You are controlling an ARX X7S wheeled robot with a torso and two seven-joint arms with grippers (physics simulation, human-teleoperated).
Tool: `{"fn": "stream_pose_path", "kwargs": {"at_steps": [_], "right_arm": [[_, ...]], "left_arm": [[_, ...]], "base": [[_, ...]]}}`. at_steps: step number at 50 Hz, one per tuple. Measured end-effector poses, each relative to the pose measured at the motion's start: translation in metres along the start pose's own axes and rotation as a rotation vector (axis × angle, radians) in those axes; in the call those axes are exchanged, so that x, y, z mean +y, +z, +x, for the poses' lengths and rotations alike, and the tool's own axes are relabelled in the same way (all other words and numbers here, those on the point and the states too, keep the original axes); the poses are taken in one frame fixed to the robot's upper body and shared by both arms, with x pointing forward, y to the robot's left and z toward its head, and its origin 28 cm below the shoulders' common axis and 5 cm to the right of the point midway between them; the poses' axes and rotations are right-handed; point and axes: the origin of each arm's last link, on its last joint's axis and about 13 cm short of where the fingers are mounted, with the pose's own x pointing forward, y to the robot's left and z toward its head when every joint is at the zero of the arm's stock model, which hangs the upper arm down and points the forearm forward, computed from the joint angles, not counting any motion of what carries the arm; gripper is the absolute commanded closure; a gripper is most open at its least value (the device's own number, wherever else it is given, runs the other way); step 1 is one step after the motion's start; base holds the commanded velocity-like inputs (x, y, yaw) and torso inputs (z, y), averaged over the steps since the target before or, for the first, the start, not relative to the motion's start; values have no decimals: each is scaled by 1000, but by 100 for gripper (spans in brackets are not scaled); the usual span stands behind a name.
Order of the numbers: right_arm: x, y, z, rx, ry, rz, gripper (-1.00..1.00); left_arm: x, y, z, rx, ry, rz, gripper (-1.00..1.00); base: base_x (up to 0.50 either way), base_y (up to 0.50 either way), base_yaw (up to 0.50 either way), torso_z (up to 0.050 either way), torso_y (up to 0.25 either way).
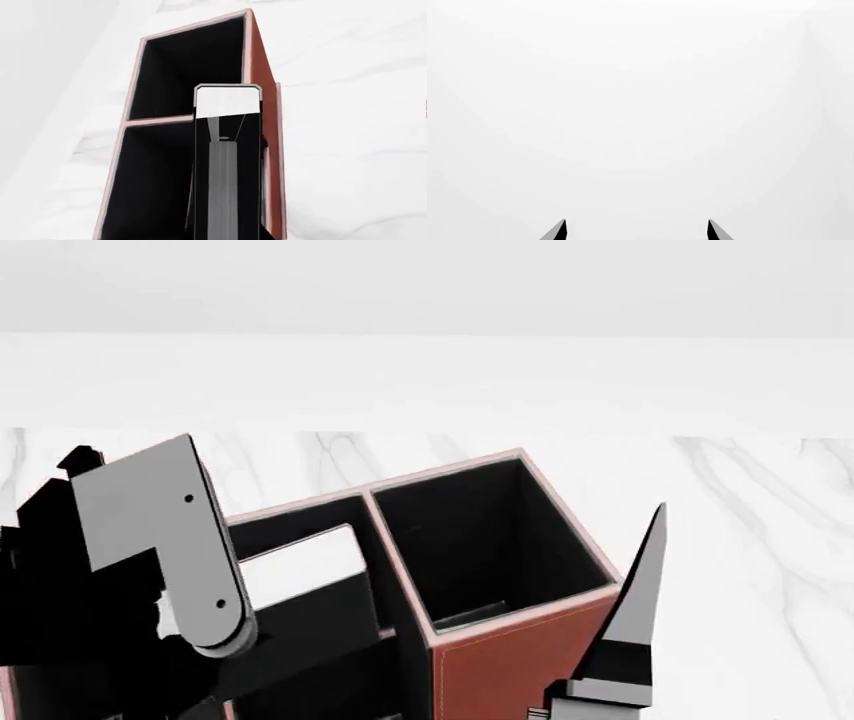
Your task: Pick up the book and place it in the front compartment of the caddy.
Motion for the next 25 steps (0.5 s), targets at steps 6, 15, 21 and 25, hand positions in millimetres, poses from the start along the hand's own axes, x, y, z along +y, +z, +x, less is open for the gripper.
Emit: {"fn": "stream_pose_path", "kwargs": {"at_steps": [6, 15, 21, 25], "right_arm": [[0, 1, 0, -3, -2, 1, -100], [-1, 3, -1, -7, -6, 2, -100], [-3, 4, -1, -10, -11, 2, -100], [-3, 5, -1, -12, -15, 3, -100]], "left_arm": [[9, 9, -6, 4, 26, 21, 100], [22, 20, -8, 9, 49, 45, 100], [30, 26, -4, 15, 64, 41, 100], [35, 27, 0, 18, 72, 36, 100]], "base": [[0, 0, 0, 0, 2], [0, 0, 0, 0, 1], [0, 0, 0, 0, 2], [0, 0, 0, 0, 0]]}}
